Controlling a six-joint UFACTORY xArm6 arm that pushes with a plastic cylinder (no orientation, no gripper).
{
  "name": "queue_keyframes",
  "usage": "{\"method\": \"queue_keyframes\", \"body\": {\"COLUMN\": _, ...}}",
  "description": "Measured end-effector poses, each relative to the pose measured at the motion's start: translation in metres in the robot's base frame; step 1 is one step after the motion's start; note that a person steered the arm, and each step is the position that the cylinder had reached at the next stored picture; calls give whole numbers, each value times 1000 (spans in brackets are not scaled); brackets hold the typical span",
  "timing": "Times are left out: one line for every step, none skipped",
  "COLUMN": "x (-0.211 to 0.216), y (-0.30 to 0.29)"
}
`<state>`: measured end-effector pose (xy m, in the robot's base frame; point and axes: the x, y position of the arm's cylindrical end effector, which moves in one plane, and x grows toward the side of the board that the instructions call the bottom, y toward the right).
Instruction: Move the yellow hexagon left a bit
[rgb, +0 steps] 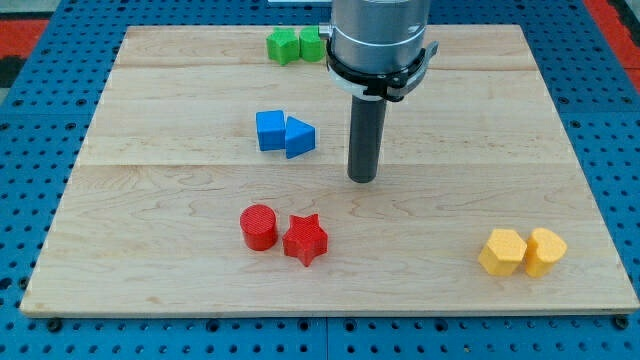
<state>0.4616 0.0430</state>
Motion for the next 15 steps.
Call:
{"method": "queue_keyframes", "body": {"x": 0, "y": 0}}
{"method": "queue_keyframes", "body": {"x": 1, "y": 0}}
{"method": "queue_keyframes", "body": {"x": 3, "y": 7}}
{"method": "queue_keyframes", "body": {"x": 9, "y": 118}}
{"method": "queue_keyframes", "body": {"x": 19, "y": 219}}
{"method": "queue_keyframes", "body": {"x": 125, "y": 228}}
{"method": "queue_keyframes", "body": {"x": 146, "y": 169}}
{"method": "queue_keyframes", "body": {"x": 73, "y": 130}}
{"method": "queue_keyframes", "body": {"x": 26, "y": 88}}
{"method": "queue_keyframes", "body": {"x": 25, "y": 107}}
{"method": "queue_keyframes", "body": {"x": 26, "y": 143}}
{"method": "queue_keyframes", "body": {"x": 26, "y": 144}}
{"method": "queue_keyframes", "body": {"x": 26, "y": 142}}
{"method": "queue_keyframes", "body": {"x": 28, "y": 142}}
{"method": "queue_keyframes", "body": {"x": 40, "y": 142}}
